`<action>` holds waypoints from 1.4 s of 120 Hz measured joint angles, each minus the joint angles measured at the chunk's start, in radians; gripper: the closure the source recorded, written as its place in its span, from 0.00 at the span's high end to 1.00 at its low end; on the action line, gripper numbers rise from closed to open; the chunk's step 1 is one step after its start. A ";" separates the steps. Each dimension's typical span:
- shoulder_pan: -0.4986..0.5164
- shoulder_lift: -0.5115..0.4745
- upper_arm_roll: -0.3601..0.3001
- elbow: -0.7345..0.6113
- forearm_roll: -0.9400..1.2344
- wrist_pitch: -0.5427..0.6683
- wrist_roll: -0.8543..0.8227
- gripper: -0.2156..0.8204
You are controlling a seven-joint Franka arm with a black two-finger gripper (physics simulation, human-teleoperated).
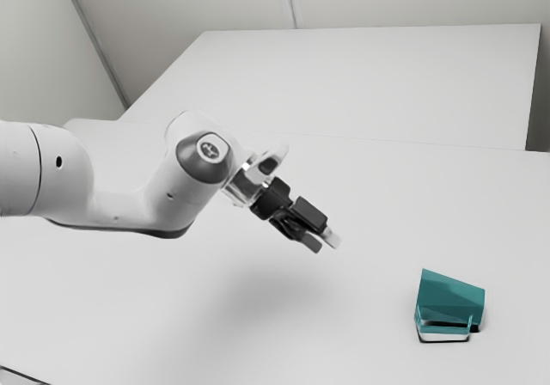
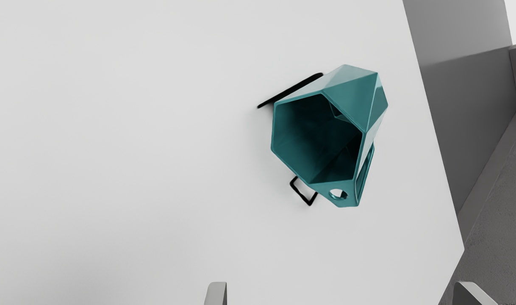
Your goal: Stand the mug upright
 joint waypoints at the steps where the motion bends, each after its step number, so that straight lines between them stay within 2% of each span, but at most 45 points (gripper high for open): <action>1: -0.002 0.002 0.000 0.000 -0.003 0.002 0.002 0.77; 48: -0.061 0.073 -0.015 0.026 -0.092 0.052 0.008 0.77; 113: -0.172 0.223 -0.016 0.152 -0.181 0.081 -0.003 0.77; 140: -0.199 0.277 -0.016 0.213 -0.198 0.082 -0.004 0.77; 168: -0.206 0.314 -0.016 0.221 -0.295 0.079 0.035 0.77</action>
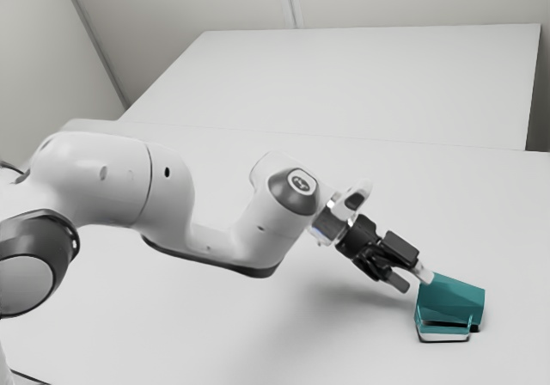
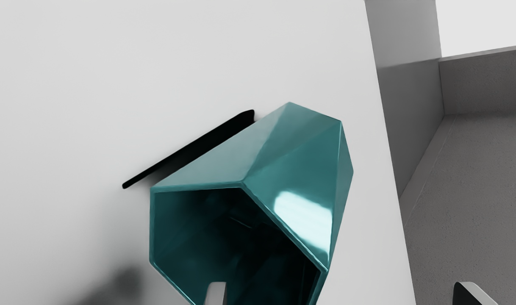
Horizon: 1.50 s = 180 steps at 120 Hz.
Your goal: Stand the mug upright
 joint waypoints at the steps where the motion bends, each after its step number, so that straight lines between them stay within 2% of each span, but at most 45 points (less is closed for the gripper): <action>1: -0.001 0.002 0.000 0.000 -0.004 0.000 0.002 0.77; 57: -0.034 0.114 -0.002 0.091 -0.087 -0.002 0.108 0.77; 68: -0.036 0.122 -0.002 0.099 -0.089 -0.002 0.123 0.74; 94: -0.045 0.132 -0.002 0.113 -0.096 0.001 0.150 0.57; 141: -0.052 0.131 -0.002 0.122 -0.098 0.004 0.179 0.17; 160: -0.058 0.121 -0.002 0.123 -0.096 0.009 0.184 0.09; 180: -0.060 0.075 -0.002 0.117 -0.089 0.019 0.188 0.07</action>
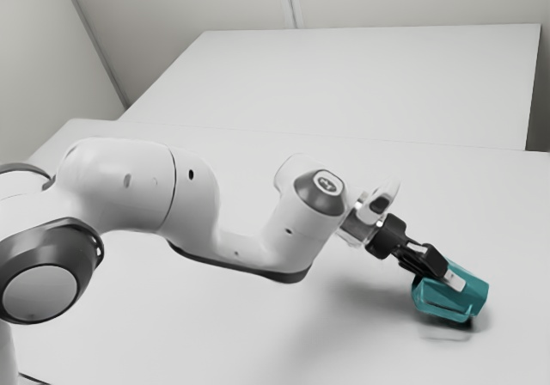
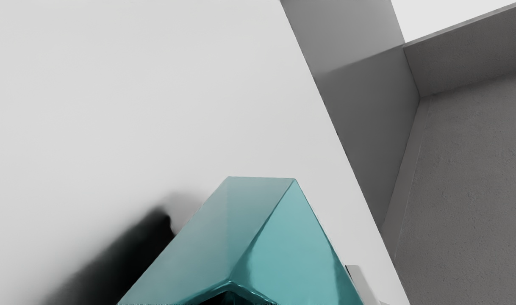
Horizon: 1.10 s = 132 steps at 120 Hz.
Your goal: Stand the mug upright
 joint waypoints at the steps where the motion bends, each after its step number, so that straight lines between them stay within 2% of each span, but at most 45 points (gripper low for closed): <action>1: 0.000 -0.003 0.000 0.000 0.001 0.000 0.000 0.06; 24: 0.022 -0.069 0.001 -0.005 0.083 0.006 -0.005 0.04; 52: 0.105 -0.150 0.001 -0.005 0.422 -0.022 -0.082 0.04; 97: 0.221 -0.276 0.001 -0.005 0.984 -0.208 -0.308 0.03; 132: 0.267 -0.340 0.000 -0.033 1.243 -0.359 -0.480 0.03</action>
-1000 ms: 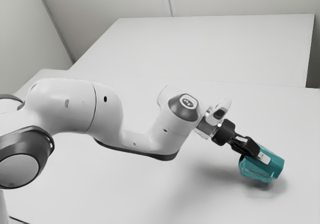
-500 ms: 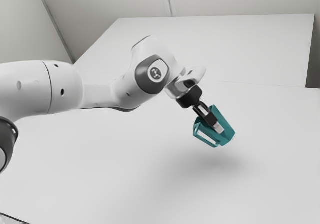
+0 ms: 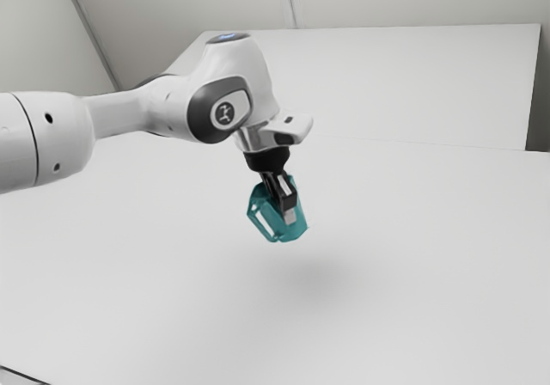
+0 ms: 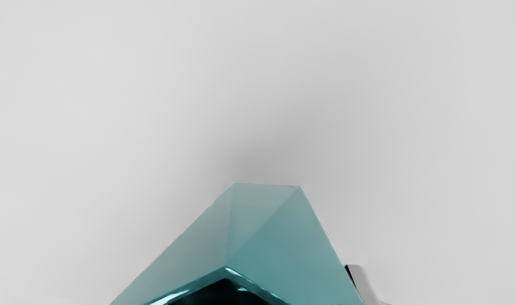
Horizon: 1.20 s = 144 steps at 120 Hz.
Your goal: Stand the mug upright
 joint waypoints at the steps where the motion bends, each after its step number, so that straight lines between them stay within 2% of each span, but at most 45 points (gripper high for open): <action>1: 0.001 -0.002 0.000 -0.003 0.005 -0.003 -0.004 0.03; 32: 0.044 -0.070 -0.004 -0.104 0.148 -0.056 -0.123 0.03; 67: 0.086 -0.139 0.002 -0.219 0.276 -0.018 -0.238 0.03; 106: 0.113 -0.166 0.001 -0.359 0.338 0.173 -0.328 0.03; 144: 0.120 -0.155 0.001 -0.424 0.360 0.357 -0.386 0.03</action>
